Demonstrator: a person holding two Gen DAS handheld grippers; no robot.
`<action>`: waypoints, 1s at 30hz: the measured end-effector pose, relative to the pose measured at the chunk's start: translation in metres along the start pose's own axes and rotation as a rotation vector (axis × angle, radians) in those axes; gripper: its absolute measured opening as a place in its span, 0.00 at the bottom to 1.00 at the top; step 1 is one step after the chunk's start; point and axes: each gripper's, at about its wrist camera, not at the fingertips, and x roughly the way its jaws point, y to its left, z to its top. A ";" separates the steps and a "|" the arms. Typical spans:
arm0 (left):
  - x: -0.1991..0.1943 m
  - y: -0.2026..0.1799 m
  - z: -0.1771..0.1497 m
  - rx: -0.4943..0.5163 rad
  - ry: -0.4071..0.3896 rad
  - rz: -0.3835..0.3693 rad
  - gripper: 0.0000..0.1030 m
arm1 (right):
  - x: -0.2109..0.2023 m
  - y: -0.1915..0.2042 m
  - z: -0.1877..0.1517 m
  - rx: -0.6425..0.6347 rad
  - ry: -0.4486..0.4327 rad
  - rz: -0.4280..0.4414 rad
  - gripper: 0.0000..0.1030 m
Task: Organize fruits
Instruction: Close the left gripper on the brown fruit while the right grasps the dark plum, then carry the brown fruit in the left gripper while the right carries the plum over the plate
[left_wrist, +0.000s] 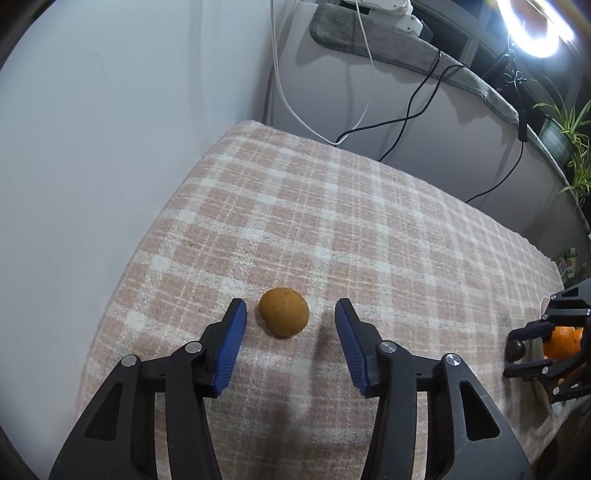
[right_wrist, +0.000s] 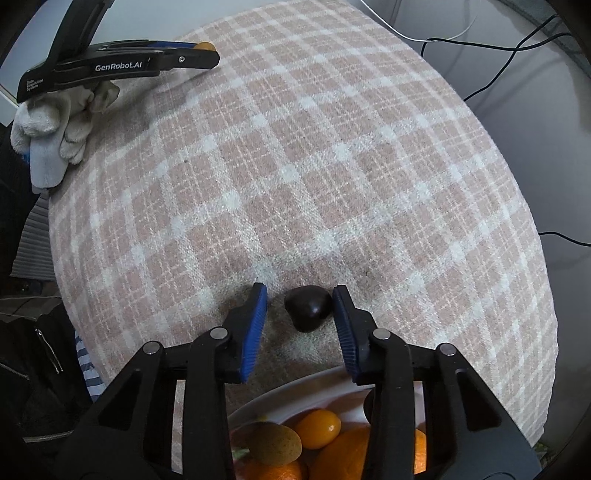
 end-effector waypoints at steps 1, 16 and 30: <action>0.000 0.000 0.000 0.000 0.000 0.001 0.45 | 0.000 -0.001 0.000 0.002 0.000 0.002 0.37; 0.001 -0.001 -0.001 0.007 -0.007 0.039 0.24 | 0.003 -0.007 -0.003 0.029 -0.005 -0.007 0.26; -0.019 -0.019 -0.003 0.039 -0.033 -0.018 0.24 | -0.023 -0.001 -0.002 0.045 -0.061 -0.007 0.25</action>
